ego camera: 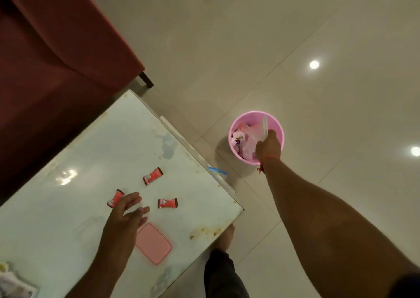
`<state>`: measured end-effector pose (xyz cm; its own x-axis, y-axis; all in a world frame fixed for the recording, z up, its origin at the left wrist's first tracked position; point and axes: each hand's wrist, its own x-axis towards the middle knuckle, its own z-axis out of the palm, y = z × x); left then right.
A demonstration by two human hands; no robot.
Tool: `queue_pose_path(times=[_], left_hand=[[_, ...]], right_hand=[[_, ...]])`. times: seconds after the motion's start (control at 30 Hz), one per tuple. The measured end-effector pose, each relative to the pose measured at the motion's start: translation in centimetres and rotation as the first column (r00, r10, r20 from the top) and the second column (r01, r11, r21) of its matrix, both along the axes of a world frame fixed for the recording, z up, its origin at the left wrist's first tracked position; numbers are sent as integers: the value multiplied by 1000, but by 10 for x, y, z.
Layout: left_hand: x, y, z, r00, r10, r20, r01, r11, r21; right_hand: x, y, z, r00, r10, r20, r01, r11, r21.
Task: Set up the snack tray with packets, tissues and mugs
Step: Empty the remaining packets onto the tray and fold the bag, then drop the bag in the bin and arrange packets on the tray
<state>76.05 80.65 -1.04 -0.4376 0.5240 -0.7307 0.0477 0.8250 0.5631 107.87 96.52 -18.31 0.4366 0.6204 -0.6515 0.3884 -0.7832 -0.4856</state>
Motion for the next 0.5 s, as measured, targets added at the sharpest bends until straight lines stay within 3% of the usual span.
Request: queue_pose_path(times=[0.23,0.5], left_hand=[[6,19,-10,997,-74,-36,74,997,2],[-15,-1,49,979,-181,-94,182,983,3]], right_hand=[[-5,-6,-4,995,96,4,-95,989,-110],[-63,-35,89,943,331,12,-331,944,-1]])
